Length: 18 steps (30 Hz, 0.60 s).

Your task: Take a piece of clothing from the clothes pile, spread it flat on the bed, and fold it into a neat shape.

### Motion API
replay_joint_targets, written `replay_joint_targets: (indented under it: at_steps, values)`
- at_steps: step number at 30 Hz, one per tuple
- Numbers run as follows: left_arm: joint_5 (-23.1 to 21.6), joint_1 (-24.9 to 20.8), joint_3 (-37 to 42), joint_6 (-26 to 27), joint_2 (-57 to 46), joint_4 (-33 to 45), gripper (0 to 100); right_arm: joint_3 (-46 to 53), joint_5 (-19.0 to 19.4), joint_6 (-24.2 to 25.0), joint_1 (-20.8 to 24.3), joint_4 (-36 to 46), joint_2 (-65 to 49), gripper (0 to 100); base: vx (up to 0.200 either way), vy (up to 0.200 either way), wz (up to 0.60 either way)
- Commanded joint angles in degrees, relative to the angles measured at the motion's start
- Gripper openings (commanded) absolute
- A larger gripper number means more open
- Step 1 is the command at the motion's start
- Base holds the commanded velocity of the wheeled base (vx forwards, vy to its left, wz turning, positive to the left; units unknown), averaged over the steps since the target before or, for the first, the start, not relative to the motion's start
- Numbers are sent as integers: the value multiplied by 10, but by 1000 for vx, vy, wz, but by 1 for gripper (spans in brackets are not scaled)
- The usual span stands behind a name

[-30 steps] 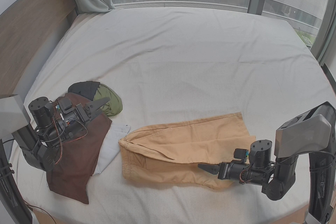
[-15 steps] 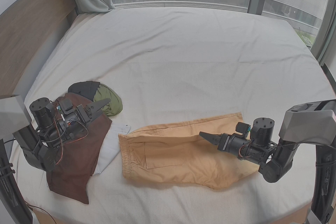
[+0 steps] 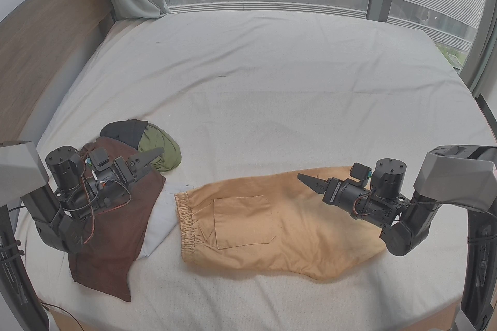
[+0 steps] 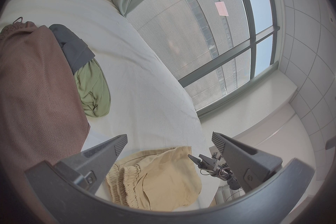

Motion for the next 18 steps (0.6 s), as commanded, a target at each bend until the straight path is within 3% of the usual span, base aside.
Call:
replay_joint_targets:
  at_steps: [1, 7, 11, 18]
  values:
    - [-1, 0, 2, 0, 1, 0, 100, 9, 0, 1, -4, -5, -6, 100, 0, 0, 0]
    - [-5, -1, 8, 0, -2, 0, 100, 51, 2, 1, 5, -19, -49, 100, 0, 0, 0]
    - [-42, 1, 24, 7, -10, 0, 100, 110, 2, -1, 21, -26, -111, 100, 0, 0, 0]
    - [-72, 3, 48, 84, 8, 1, 100, 199, 30, -17, 16, -74, -142, 100, 0, 0, 0]
